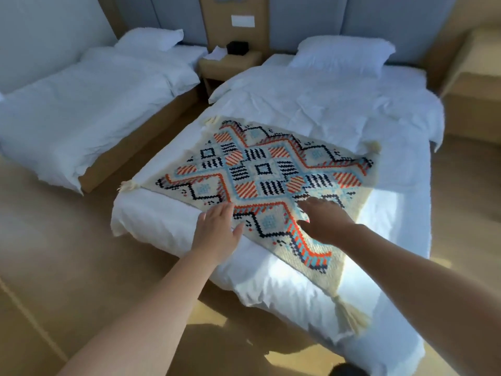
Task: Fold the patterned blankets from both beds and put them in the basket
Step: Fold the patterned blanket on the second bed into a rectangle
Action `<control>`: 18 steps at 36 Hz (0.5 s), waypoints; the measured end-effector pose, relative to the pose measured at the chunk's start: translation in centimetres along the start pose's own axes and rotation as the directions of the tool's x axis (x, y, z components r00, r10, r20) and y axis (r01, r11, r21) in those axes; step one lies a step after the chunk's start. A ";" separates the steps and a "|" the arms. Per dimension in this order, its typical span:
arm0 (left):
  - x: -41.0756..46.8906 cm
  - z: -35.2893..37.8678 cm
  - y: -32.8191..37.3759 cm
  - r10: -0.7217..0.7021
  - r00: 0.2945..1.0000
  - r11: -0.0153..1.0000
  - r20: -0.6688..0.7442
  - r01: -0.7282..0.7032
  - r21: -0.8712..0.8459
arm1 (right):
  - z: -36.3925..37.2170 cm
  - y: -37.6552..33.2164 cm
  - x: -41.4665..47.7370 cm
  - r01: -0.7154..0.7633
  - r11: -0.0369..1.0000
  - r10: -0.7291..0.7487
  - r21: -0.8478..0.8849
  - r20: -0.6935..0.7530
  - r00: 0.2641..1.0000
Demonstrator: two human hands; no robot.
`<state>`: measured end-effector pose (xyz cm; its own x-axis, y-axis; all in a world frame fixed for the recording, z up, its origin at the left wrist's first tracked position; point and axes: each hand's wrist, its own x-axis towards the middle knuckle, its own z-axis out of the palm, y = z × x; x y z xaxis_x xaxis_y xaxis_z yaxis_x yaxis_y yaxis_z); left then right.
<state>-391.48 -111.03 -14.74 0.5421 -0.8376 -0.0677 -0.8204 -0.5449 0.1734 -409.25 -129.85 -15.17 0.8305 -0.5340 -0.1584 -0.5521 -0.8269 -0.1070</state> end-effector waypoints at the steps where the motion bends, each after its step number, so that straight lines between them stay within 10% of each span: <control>1: 0.5 -0.1 0.1 0.024 1.000 1.000 0.015 -0.024 -0.006 | 0.0 0.4 -0.3 -0.037 0.999 0.037 0.007 0.000 0.999; 18: 15.7 0.6 8.5 0.394 0.900 0.905 0.184 -0.415 0.091 | 1.3 10.9 1.9 -0.441 0.881 0.451 0.172 -0.028 0.892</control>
<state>-390.02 -128.81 -14.94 0.1311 -0.9762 -0.1730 -0.9842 -0.1491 0.0955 -413.78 -139.66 -17.93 0.4936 -0.8545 -0.1620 -0.8650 -0.4630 -0.1933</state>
